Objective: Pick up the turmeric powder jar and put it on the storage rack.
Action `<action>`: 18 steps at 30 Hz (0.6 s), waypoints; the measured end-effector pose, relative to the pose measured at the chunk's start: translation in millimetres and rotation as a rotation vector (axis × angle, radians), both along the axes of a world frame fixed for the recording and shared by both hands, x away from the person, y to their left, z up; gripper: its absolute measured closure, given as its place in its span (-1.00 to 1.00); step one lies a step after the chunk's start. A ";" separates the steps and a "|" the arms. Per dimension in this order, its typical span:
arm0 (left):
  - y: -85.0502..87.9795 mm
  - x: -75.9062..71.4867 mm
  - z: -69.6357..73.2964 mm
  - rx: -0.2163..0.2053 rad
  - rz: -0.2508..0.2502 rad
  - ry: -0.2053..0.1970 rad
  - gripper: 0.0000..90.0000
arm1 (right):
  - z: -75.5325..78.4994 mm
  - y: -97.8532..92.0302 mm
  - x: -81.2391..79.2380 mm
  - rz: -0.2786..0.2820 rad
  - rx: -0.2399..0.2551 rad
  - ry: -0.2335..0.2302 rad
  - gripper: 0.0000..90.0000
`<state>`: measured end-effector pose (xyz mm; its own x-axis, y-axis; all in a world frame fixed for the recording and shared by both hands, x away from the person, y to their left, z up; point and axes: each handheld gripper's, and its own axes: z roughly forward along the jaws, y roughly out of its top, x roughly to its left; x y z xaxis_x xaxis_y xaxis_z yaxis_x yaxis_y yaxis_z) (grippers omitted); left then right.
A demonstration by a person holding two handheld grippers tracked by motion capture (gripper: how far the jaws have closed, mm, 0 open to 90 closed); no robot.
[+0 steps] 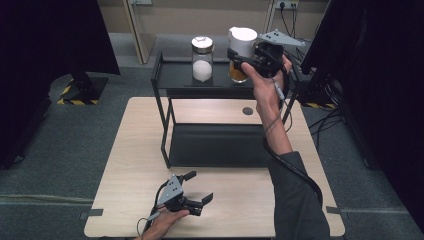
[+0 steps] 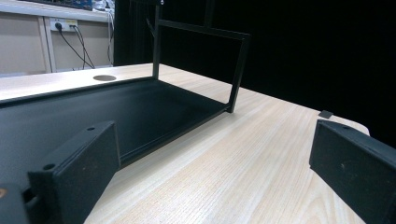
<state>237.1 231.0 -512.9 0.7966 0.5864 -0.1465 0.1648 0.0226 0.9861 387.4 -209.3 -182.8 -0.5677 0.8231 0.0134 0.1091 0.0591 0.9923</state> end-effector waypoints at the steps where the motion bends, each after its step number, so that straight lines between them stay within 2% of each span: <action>1: 0.0 0.0 0.0 0.000 0.000 0.000 -0.97 | -0.4 0.8 0.7 0.000 0.000 0.001 -0.32; 18: -0.5 -0.5 -0.6 -0.001 -0.004 0.001 -0.97 | -6.1 15.4 11.1 -0.016 -0.010 0.005 -0.32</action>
<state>236.5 230.6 -513.5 0.7989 0.5830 -0.1480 0.1662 0.0226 0.9858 398.4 -193.9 -188.9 -0.5544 0.8322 0.0080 0.1147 0.0669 0.9911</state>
